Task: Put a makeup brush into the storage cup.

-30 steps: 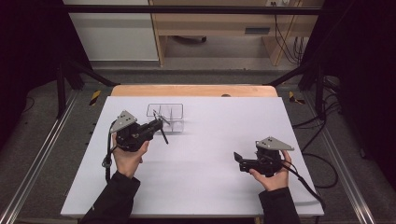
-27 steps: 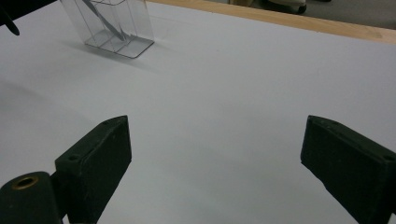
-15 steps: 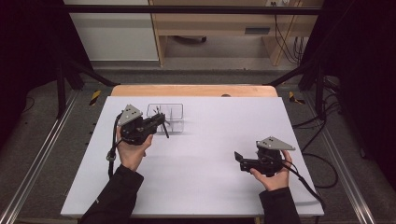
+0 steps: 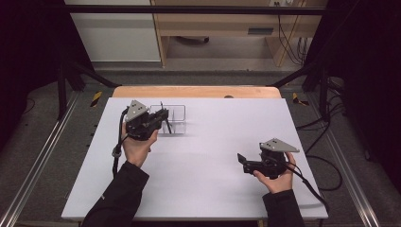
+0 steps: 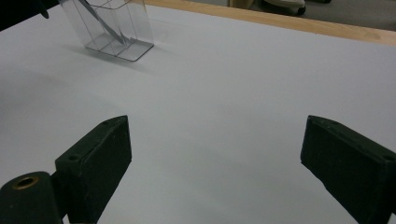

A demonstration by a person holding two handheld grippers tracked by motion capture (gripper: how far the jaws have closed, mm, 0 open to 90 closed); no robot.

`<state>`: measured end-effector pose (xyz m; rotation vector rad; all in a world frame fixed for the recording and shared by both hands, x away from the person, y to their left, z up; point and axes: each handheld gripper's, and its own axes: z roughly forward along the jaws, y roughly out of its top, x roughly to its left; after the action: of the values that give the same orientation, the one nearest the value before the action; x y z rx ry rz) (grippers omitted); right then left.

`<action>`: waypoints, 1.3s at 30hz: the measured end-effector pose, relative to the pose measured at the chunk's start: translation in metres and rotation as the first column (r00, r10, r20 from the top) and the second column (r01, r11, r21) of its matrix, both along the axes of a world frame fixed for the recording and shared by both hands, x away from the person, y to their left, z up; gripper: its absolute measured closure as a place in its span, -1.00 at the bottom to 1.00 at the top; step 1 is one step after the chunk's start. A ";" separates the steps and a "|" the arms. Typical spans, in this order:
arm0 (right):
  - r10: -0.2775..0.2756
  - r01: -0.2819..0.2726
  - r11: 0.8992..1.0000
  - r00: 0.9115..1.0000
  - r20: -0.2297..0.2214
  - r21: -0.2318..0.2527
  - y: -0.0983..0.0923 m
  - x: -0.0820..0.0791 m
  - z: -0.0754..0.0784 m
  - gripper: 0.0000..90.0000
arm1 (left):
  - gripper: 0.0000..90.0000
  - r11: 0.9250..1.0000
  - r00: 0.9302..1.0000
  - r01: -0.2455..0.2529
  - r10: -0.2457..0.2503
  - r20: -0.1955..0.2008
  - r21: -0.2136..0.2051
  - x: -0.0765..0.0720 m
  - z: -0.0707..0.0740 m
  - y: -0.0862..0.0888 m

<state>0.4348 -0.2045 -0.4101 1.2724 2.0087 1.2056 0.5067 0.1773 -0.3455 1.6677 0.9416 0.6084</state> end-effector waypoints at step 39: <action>-0.006 0.006 1.000 1.000 0.007 -0.010 0.000 0.000 0.000 -0.78 | 0.84 0.994 0.994 -0.105 0.105 0.017 -0.003 0.046 0.016 0.005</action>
<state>0.4352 -0.2044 -0.4103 1.2669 2.0024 1.1942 0.5524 0.1821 -0.3296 1.6158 1.0221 0.6907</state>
